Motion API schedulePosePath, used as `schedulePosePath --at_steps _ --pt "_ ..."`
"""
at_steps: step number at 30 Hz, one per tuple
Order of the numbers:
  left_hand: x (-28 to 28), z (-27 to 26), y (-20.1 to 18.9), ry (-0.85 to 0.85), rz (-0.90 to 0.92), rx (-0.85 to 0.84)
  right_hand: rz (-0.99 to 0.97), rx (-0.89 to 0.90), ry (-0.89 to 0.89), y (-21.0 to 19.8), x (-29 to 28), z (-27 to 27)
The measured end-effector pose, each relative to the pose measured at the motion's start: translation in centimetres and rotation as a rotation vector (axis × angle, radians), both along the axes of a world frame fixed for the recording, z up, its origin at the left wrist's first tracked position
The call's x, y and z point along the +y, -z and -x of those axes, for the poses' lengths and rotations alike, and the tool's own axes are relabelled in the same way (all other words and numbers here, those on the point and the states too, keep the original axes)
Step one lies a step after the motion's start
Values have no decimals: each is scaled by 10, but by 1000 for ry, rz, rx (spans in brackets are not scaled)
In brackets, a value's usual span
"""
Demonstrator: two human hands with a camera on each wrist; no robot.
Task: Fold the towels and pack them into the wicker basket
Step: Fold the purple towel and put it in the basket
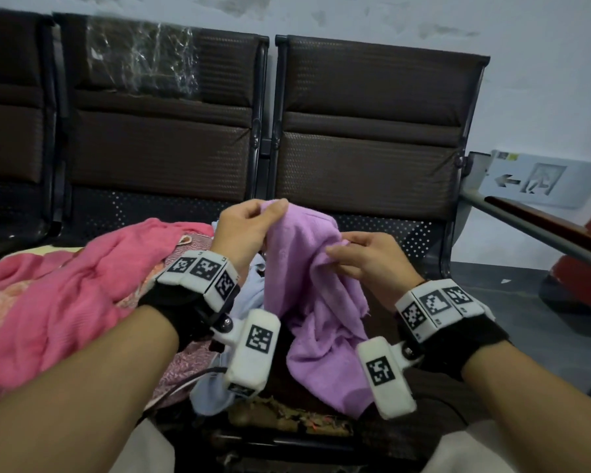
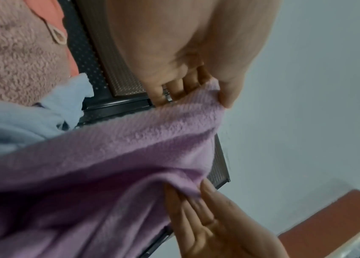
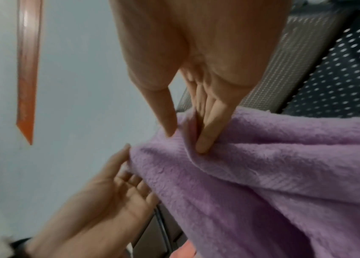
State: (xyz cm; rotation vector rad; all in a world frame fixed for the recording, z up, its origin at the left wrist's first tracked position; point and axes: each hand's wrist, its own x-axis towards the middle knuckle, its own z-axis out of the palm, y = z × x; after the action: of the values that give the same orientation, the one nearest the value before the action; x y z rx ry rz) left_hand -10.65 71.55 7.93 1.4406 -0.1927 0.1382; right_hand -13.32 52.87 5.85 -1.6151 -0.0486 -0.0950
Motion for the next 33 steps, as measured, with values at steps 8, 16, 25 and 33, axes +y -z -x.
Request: schedulePosePath --at_steps 8,16,25,33 --pt "16 -6 6 -30 23 98 858 -238 140 -6 7 7" --pt "8 -2 4 -35 -117 99 758 -671 217 -24 21 18" --pt "-3 17 -6 -18 -65 65 482 -466 244 -19 34 8" --pt "-4 23 1 75 -63 59 533 -442 242 -9 35 5"
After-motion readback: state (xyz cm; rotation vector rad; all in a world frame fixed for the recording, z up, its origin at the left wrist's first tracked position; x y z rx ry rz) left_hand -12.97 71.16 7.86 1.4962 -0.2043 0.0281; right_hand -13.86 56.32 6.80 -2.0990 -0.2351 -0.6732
